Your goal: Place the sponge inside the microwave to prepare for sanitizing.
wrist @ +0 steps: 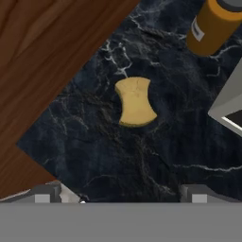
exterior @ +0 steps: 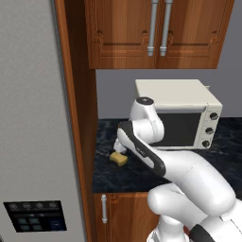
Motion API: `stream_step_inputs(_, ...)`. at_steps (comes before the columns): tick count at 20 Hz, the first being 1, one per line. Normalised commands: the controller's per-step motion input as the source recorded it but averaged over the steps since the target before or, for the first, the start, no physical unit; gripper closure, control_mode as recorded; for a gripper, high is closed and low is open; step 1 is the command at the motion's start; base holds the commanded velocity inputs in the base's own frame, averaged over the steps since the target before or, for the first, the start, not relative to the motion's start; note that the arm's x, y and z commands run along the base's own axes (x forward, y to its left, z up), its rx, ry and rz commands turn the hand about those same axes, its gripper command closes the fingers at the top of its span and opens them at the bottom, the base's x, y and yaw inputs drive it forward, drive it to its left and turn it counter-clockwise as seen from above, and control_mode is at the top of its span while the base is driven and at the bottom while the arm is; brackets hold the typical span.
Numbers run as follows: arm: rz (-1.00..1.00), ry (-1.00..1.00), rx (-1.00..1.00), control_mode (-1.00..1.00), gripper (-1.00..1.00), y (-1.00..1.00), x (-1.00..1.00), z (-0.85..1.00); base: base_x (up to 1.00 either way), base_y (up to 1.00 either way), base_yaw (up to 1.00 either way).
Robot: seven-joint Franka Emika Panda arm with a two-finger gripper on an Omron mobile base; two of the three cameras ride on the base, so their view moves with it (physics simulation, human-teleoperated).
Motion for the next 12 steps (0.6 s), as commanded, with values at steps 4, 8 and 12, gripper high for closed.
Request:
stream_step_inputs(4,0.0,0.0,0.0,-1.0,-1.0,0.12,0.31,-0.31,0.0,0.0,0.0)
stream_step_inputs(8,0.0,0.0,0.0,-1.0,-1.0,0.08,0.25,-0.34,0.0,0.0,0.0)
stream_step_inputs(12,0.0,0.0,0.0,-1.0,-1.0,0.0,0.36,-0.3,0.0,0.0,0.0)
